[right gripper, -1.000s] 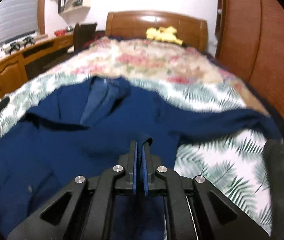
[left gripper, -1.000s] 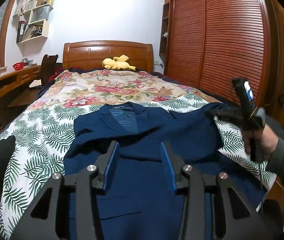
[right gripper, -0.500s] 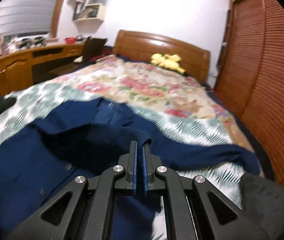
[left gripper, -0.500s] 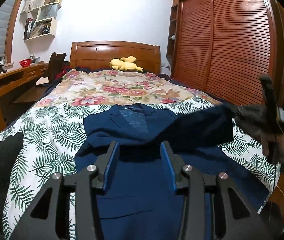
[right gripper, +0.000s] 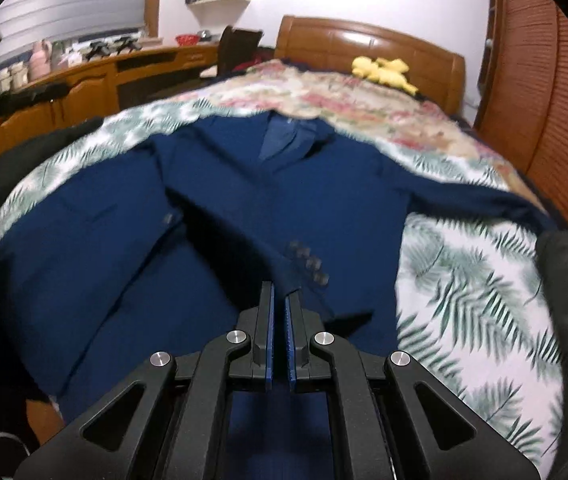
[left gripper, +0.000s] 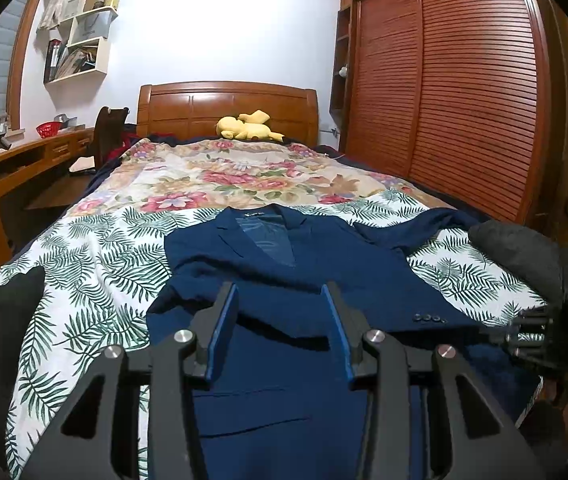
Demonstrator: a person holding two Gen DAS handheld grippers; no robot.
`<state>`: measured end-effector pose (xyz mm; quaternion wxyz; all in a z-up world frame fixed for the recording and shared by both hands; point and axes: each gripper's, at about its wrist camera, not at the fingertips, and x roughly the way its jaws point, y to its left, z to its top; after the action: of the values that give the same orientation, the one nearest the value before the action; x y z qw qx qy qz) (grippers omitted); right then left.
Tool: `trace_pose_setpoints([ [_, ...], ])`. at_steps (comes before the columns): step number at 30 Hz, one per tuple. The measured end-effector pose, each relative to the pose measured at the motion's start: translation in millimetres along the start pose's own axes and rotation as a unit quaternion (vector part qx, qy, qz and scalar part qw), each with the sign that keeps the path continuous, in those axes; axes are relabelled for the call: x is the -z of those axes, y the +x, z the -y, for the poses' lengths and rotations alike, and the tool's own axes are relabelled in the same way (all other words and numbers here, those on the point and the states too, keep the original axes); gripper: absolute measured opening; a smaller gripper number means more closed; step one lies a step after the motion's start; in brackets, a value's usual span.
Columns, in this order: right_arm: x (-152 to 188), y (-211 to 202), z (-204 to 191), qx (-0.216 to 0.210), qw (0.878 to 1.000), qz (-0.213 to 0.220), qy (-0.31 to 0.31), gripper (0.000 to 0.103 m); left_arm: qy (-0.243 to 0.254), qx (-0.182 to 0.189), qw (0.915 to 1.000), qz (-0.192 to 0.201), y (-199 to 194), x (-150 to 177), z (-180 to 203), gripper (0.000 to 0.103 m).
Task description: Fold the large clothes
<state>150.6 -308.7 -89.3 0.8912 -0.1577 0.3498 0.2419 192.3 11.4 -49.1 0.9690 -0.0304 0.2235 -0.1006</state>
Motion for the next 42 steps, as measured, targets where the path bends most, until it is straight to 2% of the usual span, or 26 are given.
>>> trace_pose_setpoints([
  [5,26,3,-3,-0.006,0.999,-0.031,0.008,0.002,0.005,0.005,1.0000,-0.006,3,1,5,0.041],
  [12,30,-17,15,-0.002,0.999,-0.015,0.047,0.002,0.010,0.014,0.9997,-0.015,7,5,13,0.041],
  [14,25,-19,19,0.007,0.999,-0.008,0.048,0.006,0.014,0.012,0.9997,-0.015,9,6,17,0.041],
  [19,10,-10,33,0.018,0.998,0.002,0.060,0.029,0.022,0.005,0.9997,-0.010,11,9,25,0.041],
  [23,-3,5,41,0.009,0.998,0.012,0.063,0.029,0.020,0.007,0.9997,-0.014,14,12,27,0.041],
  [30,-23,48,44,-0.044,0.997,0.004,0.058,0.029,0.026,-0.001,0.9988,-0.042,20,22,32,0.041],
  [33,-21,64,43,-0.063,0.996,-0.013,0.057,0.029,0.026,-0.011,0.9981,-0.055,22,27,33,0.041],
  [35,-15,79,41,-0.072,0.995,-0.041,0.058,0.030,0.029,-0.015,0.9976,-0.062,22,31,36,0.041],
  [42,-12,81,40,-0.072,0.995,-0.042,0.058,0.031,0.047,-0.021,0.9964,-0.068,20,34,53,0.041],
])
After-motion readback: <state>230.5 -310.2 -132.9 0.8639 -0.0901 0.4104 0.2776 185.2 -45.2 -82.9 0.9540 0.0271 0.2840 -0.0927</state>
